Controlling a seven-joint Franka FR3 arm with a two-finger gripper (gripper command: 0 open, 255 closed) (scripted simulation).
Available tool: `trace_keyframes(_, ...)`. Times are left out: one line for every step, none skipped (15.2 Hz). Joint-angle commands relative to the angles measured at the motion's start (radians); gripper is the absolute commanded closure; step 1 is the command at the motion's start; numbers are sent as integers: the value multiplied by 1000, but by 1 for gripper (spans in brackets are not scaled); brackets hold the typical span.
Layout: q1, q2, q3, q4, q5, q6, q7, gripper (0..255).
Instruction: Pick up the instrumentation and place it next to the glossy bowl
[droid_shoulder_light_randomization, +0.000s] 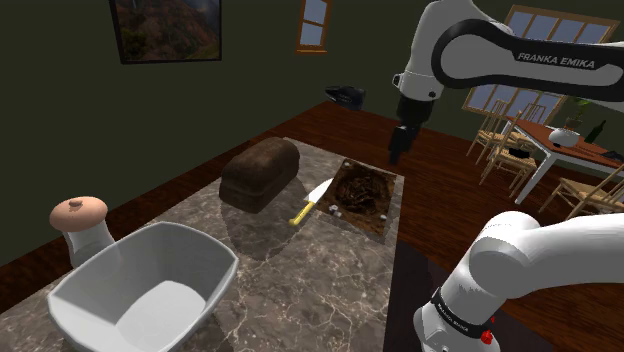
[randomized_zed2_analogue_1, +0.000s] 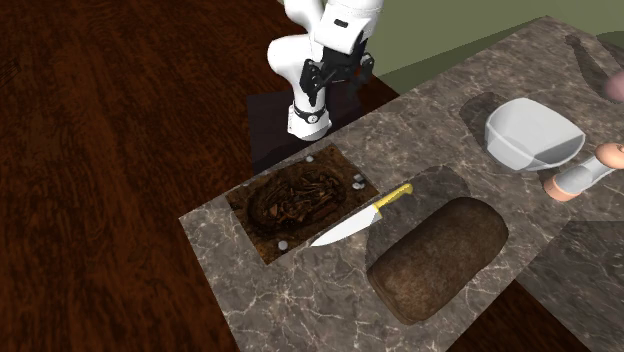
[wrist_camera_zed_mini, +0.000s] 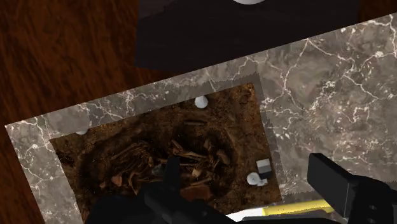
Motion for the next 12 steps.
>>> trace_keyframes(0,0,0,0,0,0,0,0)
trace_keyframes(-10,2,23,-20,25,21,68,0)
trace_keyframes(-20,6,48,-38,51,43,136,0)
trace_keyframes(-30,13,73,-55,77,66,203,0)
trace_keyframes(-40,22,98,-69,103,92,270,0)
trace_keyframes(-49,34,124,-82,128,118,336,0)
trace_keyframes(-60,48,149,-92,153,146,402,0)
trace_keyframes(-70,65,175,-101,177,175,468,0)
trace_keyframes(-81,84,201,-107,200,205,533,0)
trace_keyframes(-92,106,227,-112,222,237,598,0)
trace_keyframes(-104,130,253,-114,243,269,662,0)
trace_keyframes(-116,156,279,-115,262,302,727,0)
